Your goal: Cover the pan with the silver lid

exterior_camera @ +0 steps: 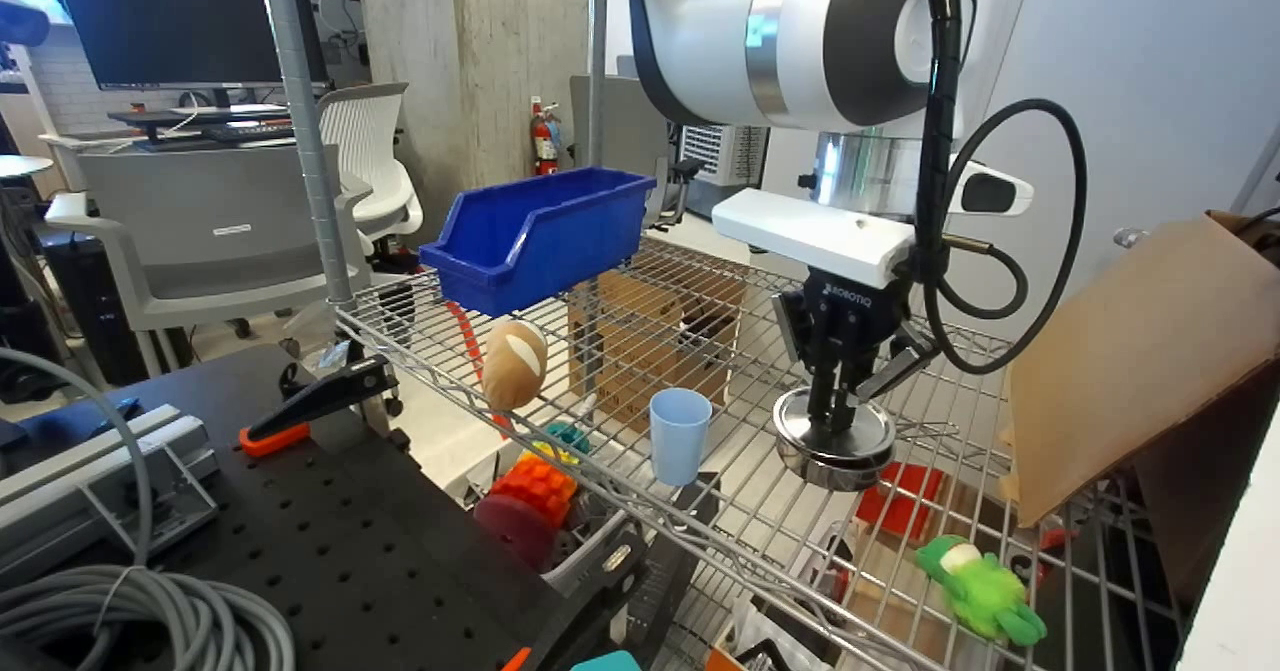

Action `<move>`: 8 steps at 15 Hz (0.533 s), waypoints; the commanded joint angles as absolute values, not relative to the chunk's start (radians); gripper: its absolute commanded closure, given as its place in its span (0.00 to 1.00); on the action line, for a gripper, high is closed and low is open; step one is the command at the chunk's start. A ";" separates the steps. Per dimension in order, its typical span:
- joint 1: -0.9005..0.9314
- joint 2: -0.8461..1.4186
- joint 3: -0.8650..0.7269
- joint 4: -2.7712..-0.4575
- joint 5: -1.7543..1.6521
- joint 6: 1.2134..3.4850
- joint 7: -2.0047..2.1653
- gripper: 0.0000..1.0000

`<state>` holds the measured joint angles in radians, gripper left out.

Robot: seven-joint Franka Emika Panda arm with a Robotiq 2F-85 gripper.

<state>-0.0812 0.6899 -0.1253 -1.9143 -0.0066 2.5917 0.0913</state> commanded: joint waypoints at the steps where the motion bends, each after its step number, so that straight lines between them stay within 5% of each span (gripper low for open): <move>1: -0.056 0.739 -0.155 -1.860 -0.026 2.593 0.136 0.95; 2: -0.054 0.747 -0.157 -1.851 -0.025 2.586 0.140 0.88; 3: -0.055 0.752 -0.155 -1.843 -0.022 2.577 0.140 0.55; 8: -0.059 0.708 -0.142 -1.864 -0.013 2.510 0.127 0.26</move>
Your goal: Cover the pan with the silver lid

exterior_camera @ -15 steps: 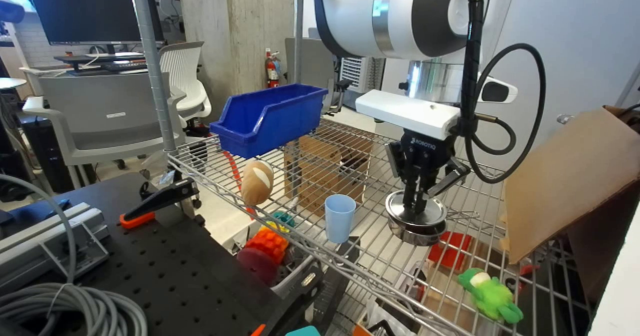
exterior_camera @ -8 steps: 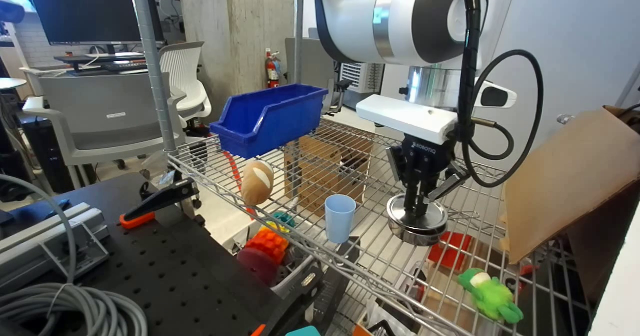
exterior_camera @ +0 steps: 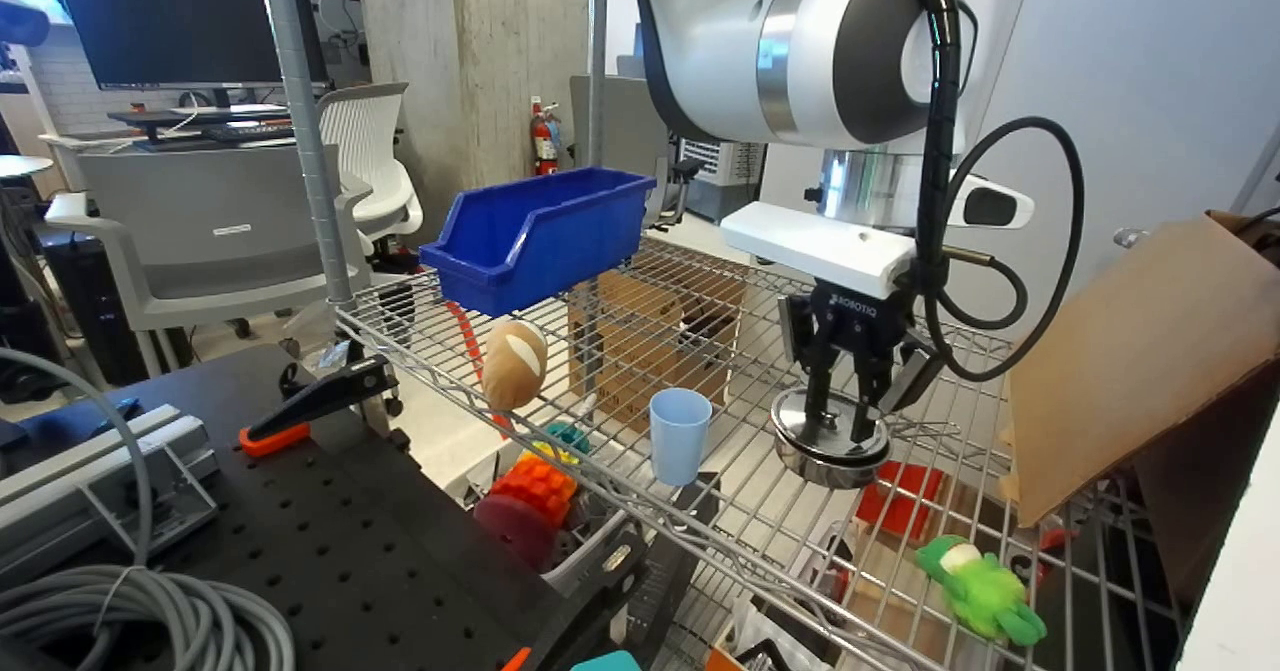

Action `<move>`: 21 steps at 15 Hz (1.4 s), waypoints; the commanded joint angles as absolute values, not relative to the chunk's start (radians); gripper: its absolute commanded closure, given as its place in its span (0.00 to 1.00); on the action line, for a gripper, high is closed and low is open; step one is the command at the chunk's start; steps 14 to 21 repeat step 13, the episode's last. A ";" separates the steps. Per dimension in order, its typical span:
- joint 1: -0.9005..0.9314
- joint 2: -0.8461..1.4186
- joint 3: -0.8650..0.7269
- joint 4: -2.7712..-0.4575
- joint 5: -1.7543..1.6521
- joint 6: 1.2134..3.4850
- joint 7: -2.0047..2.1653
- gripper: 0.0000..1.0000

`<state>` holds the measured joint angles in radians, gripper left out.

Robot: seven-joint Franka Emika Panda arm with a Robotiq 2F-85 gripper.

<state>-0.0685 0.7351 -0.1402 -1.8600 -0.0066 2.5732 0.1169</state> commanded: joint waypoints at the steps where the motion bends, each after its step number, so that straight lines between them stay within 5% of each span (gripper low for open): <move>1: -0.062 0.695 -0.138 -1.871 -0.010 2.493 0.123 0.19; 4: -0.076 0.622 -0.123 -1.903 0.007 2.425 0.109 0.00; 10: -0.093 0.510 -0.114 -1.912 0.016 2.243 0.096 0.00; 21: -0.086 0.535 -0.119 -1.892 0.002 2.266 0.113 0.00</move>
